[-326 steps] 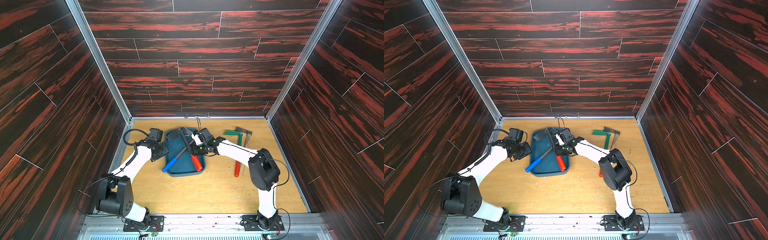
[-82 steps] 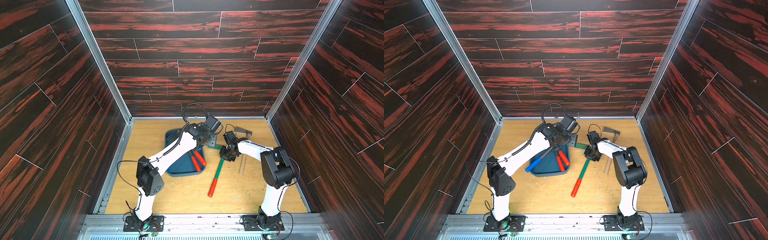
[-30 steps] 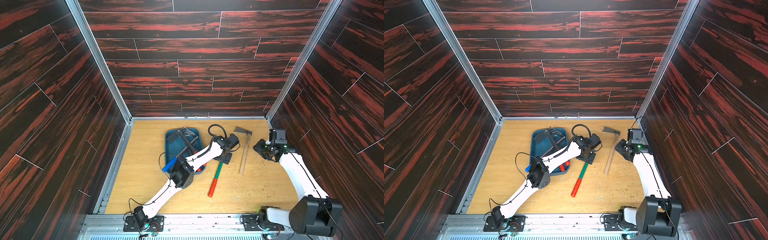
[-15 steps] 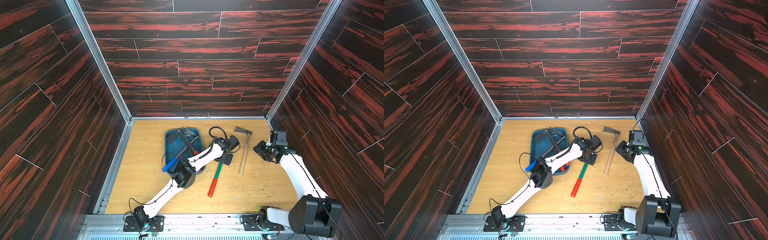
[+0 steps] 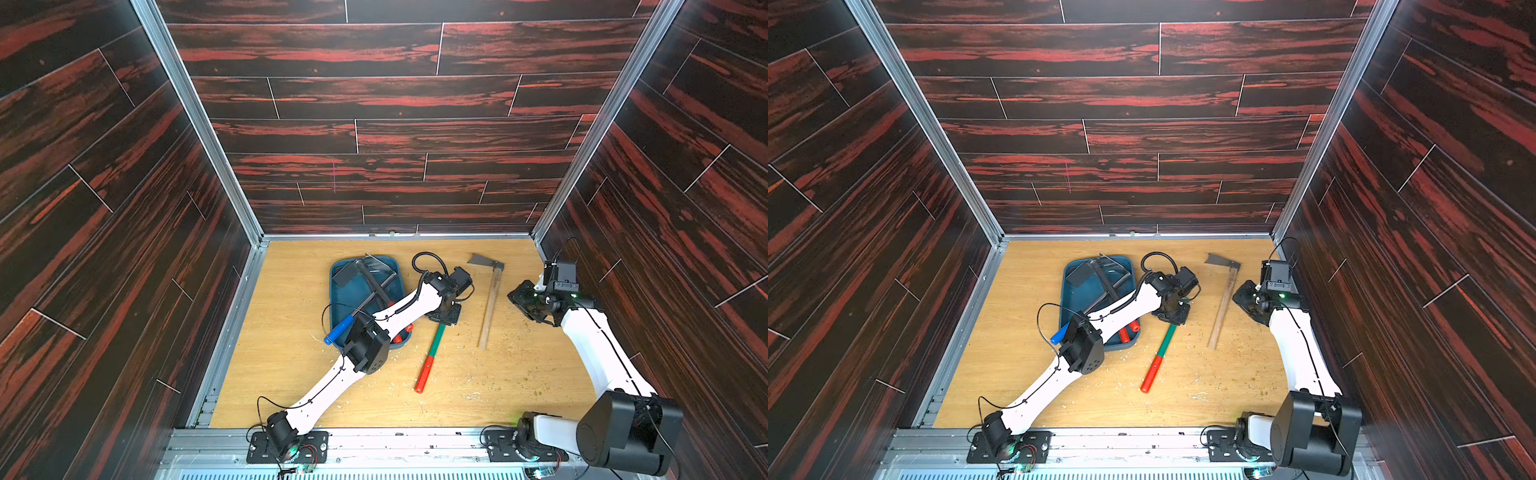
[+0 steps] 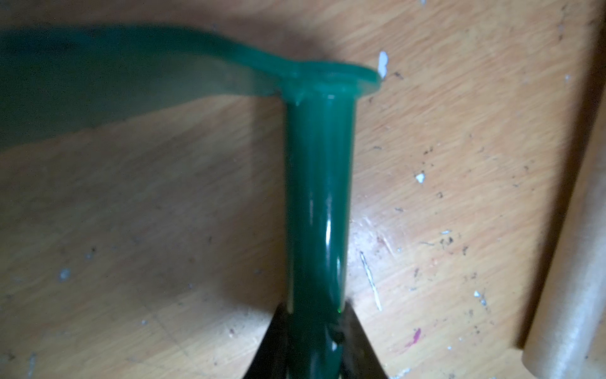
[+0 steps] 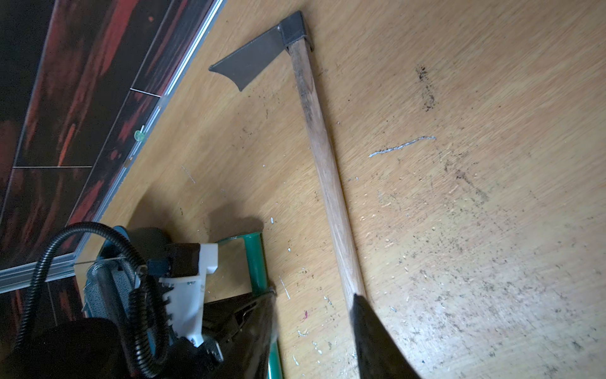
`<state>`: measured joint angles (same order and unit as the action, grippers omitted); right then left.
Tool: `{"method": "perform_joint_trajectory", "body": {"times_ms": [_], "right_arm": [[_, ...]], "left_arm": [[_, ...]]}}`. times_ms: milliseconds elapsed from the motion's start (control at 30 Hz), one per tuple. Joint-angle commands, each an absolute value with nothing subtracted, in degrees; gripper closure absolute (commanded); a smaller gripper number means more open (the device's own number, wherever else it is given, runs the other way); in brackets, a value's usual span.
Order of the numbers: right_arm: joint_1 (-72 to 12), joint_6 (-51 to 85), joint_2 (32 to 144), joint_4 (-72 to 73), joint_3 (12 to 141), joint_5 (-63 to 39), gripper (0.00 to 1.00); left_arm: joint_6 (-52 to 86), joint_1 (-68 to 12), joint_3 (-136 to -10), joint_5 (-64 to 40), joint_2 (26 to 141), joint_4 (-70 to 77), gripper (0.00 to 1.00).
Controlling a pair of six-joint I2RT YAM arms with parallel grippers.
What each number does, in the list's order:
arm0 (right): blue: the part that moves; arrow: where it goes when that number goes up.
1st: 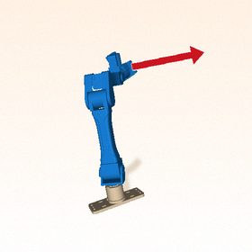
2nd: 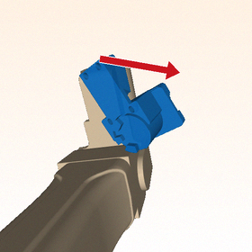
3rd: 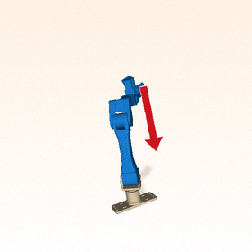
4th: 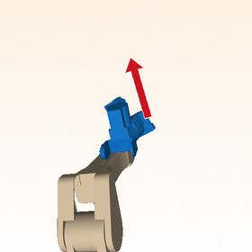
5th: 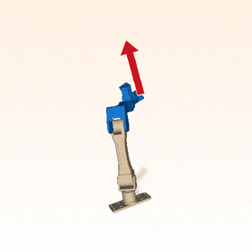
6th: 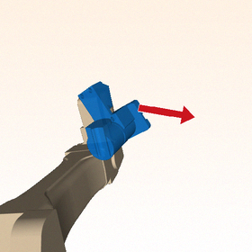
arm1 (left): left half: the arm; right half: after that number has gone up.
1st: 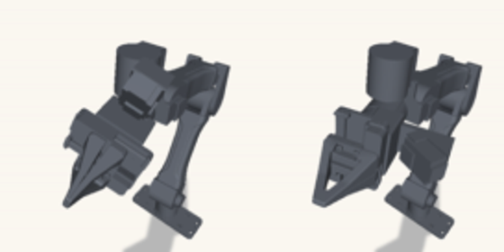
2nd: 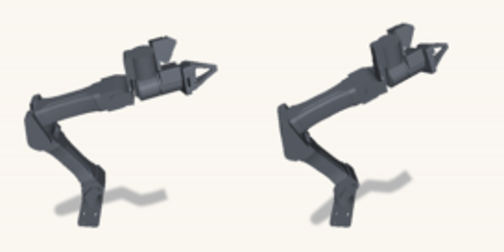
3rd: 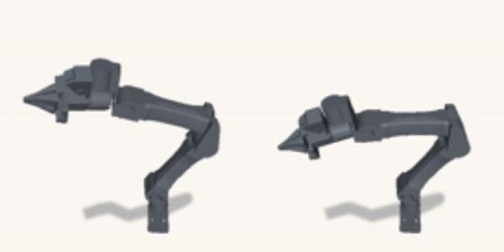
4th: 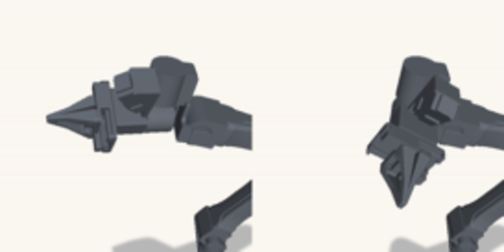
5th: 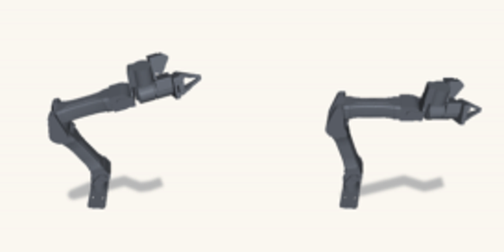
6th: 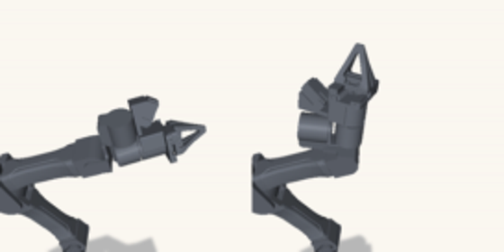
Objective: Put the small hoe into the storage box
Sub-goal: Pick up the hoe from the center of the board.
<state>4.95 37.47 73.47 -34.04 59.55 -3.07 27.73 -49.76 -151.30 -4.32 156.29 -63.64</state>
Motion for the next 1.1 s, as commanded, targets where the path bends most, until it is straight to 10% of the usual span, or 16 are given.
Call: {"method": "perform_joint_trajectory", "body": {"times_ms": [0, 1067], "right_arm": [[5.21, 37.35, 72.96, -33.75, 58.96, -3.70, 0.57], [5.15, 37.78, 72.76, -33.75, 59.00, -3.03, 0.57]], "left_arm": [[27.07, -49.57, -151.79, -4.13, 154.62, -64.51, 0.96], [26.27, -49.66, -156.82, -0.55, 138.36, -69.90, 1.00]]}}
